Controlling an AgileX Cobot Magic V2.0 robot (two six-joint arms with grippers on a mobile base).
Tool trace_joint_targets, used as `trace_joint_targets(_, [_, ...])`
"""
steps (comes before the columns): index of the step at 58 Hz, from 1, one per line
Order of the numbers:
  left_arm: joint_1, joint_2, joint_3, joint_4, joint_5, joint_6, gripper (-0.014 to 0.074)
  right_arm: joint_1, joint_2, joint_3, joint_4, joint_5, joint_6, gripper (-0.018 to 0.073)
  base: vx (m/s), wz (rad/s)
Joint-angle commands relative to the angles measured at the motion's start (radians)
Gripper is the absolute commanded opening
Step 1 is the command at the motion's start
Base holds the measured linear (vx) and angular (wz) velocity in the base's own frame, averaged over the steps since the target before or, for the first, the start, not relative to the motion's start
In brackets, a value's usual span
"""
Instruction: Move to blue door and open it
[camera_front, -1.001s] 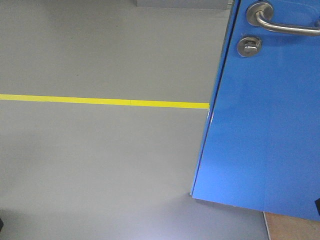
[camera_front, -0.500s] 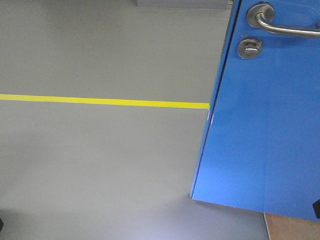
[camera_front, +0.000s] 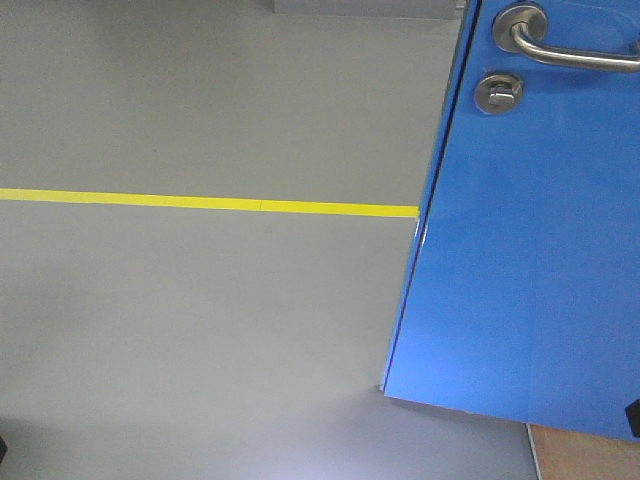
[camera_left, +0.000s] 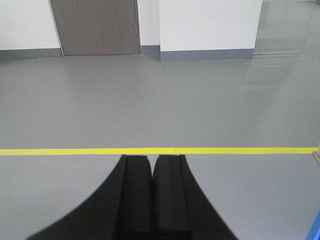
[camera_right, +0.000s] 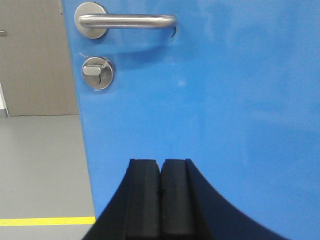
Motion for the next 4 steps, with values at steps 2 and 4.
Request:
trace_joint_targets(2, [-0.008, -0.014, -0.027, -0.002, -0.084, -0.007, 0.0073, -0.005, -0.015, 0.000, -0.001, -0.076, -0.005, 0.0008, 0.00, 0.00])
trace_joint_targets(4, [-0.008, -0.014, -0.027, -0.002, -0.084, -0.007, 0.0073, -0.005, -0.015, 0.000, -0.001, -0.076, -0.005, 0.0008, 0.00, 0.00])
